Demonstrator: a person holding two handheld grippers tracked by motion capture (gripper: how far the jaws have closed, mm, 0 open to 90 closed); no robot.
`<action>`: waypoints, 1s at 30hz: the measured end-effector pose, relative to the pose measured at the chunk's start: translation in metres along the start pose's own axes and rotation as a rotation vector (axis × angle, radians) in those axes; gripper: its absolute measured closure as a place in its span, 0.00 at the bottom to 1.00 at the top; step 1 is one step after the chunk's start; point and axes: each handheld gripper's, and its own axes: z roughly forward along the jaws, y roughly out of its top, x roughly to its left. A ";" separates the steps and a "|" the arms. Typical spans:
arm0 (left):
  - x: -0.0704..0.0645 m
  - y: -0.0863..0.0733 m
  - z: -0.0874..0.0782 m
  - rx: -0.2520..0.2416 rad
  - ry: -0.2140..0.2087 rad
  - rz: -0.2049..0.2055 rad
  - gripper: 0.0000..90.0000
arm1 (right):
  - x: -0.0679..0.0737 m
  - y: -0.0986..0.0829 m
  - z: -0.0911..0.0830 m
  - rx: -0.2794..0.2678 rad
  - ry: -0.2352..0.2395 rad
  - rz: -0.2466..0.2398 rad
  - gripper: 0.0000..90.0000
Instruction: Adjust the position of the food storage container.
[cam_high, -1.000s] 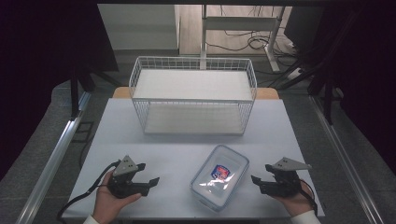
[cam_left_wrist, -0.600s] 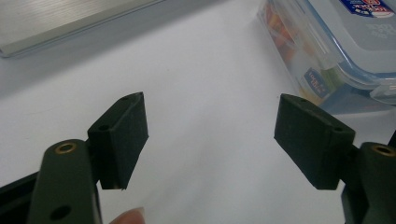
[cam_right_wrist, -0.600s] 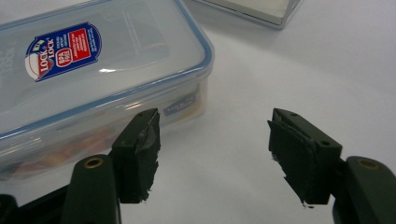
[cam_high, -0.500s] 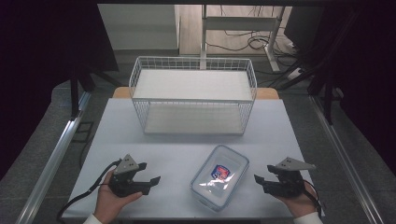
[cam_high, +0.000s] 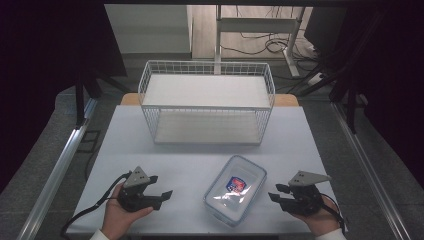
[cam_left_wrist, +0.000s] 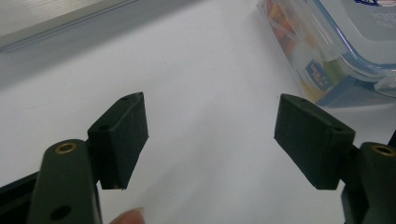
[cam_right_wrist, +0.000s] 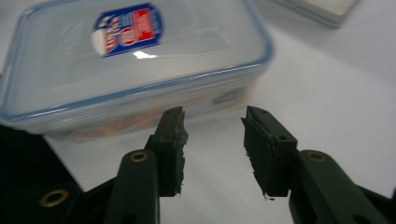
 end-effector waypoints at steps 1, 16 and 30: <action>0.000 0.000 0.000 0.001 0.000 0.002 0.28 | 0.003 0.001 0.001 0.012 0.010 -0.009 0.66; -0.002 -0.002 0.004 0.023 -0.011 0.002 0.28 | 0.044 0.005 0.026 0.172 0.169 -0.203 0.98; -0.002 -0.002 0.005 0.032 -0.011 0.006 0.28 | 0.077 0.009 0.055 0.267 0.212 -0.315 0.99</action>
